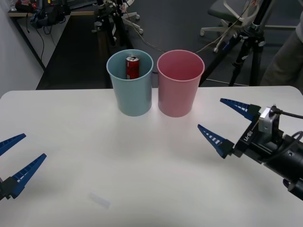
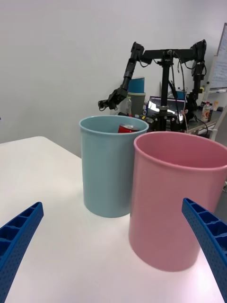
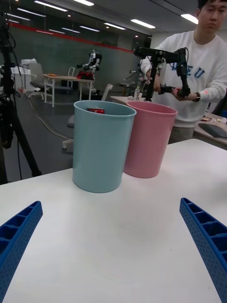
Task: Grasp the object on the table and drop it into the matching bin: aluminum can to the light blue bin, PET bottle to the pink bin.
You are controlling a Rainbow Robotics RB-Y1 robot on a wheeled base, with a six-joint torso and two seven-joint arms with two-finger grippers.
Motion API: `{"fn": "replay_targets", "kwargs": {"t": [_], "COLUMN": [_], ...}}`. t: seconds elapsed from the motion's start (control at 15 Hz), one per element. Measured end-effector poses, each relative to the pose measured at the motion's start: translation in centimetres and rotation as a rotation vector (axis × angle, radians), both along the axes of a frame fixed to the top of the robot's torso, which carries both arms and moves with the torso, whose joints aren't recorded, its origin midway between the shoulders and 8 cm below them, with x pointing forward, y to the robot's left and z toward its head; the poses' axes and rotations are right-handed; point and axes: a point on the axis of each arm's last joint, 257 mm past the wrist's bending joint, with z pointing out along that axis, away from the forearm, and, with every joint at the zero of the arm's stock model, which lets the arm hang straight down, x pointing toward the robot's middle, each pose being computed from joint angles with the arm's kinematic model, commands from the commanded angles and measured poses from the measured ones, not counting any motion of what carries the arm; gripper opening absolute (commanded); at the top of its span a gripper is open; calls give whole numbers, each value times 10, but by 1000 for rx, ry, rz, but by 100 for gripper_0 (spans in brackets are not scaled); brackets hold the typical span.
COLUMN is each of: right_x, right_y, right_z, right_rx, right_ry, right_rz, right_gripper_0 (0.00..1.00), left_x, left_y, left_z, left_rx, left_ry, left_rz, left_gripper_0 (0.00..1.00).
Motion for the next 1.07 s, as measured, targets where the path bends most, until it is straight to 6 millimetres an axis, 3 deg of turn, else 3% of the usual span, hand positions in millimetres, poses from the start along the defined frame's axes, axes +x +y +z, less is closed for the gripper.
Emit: {"fn": "replay_targets", "kwargs": {"t": [0.47, 0.8, 1.07], "right_x": [-64, -84, -90], "right_y": [-65, -99, -112], "right_z": [-33, -37, -36], "right_rx": [-22, -12, -20], "right_ry": [44, 75, 81], "right_rz": [-41, -97, -114], "right_gripper_0": [100, 100, 100], "left_x": [0, 0, 0], "left_y": [0, 0, 0], "left_z": [0, 0, 0], "left_rx": [0, 0, 0], "left_ry": [0, 0, 0], "left_rz": [0, 0, 0], "left_gripper_0": [100, 100, 100]}}
